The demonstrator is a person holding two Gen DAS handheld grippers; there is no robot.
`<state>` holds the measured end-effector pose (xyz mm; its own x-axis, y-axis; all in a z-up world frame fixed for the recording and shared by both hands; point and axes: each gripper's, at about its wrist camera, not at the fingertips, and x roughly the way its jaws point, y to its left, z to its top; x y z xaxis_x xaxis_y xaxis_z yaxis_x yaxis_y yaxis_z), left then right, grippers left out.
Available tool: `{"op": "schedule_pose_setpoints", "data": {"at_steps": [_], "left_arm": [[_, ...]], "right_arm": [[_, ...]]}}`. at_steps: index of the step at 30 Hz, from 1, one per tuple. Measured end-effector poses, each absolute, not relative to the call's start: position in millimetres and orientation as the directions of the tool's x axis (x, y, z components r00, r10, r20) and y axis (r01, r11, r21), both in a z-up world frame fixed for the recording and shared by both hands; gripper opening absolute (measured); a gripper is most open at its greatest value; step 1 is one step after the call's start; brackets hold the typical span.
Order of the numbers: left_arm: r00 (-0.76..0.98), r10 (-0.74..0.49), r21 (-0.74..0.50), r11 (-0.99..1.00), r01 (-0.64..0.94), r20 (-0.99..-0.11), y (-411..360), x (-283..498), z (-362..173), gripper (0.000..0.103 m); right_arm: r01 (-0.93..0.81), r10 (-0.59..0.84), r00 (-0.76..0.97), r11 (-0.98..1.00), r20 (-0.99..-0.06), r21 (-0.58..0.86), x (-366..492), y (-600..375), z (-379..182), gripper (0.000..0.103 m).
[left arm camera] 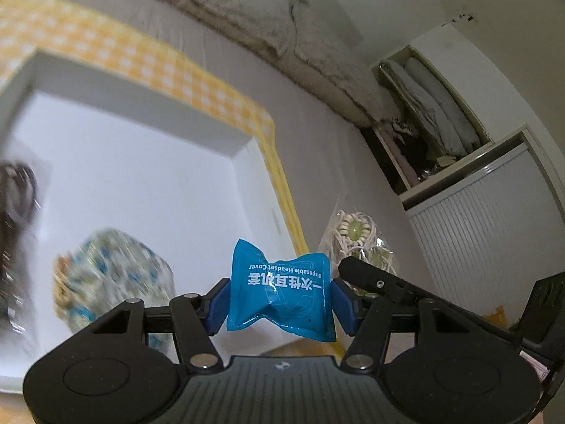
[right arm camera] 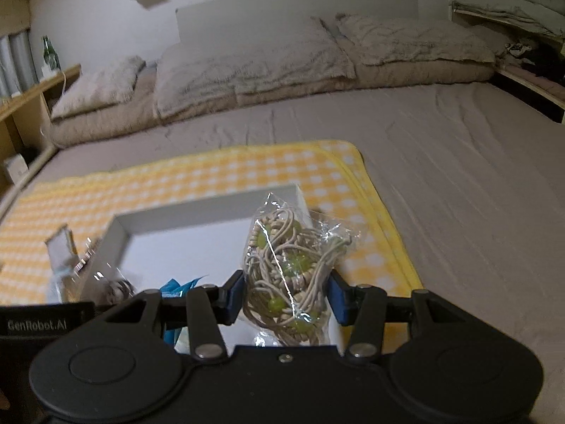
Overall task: Organize soft objects
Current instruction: 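Carry the blue packet and beaded cord bag over the white box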
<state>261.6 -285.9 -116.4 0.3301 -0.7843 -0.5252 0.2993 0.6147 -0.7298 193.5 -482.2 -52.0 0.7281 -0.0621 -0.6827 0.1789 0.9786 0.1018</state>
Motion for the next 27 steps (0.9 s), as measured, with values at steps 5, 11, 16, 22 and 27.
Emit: {"op": "schedule_pose_setpoints", "data": {"at_steps": [5, 11, 16, 22, 27], "left_arm": [[0.297, -0.768, -0.706, 0.639, 0.305, -0.567, -302, 269, -136, 0.061], [0.308, -0.691, -0.63, 0.723, 0.285, -0.654, -301, 277, -152, 0.061], [0.341, -0.622, -0.556, 0.783, 0.278, -0.705, -289, 278, -151, 0.061], [0.331, -0.613, -0.55, 0.79, 0.271, -0.717, -278, 274, -149, 0.063], [0.311, -0.613, -0.55, 0.789, 0.272, -0.726, -276, 271, -149, 0.068]], "right_arm": [[0.184, -0.084, 0.707, 0.98, -0.703, 0.069, 189, -494, -64, 0.05], [0.133, -0.069, 0.696, 0.991, -0.714, 0.034, 196, -489, -72, 0.05], [0.086, -0.055, 0.688, 0.996, -0.723, 0.005, 204, -476, -76, 0.05], [0.018, -0.029, 0.672, 1.0, -0.74, -0.023, 212, -461, -82, 0.05], [-0.023, -0.007, 0.653, 0.999, -0.758, -0.03, 217, -453, -87, 0.05]]}}
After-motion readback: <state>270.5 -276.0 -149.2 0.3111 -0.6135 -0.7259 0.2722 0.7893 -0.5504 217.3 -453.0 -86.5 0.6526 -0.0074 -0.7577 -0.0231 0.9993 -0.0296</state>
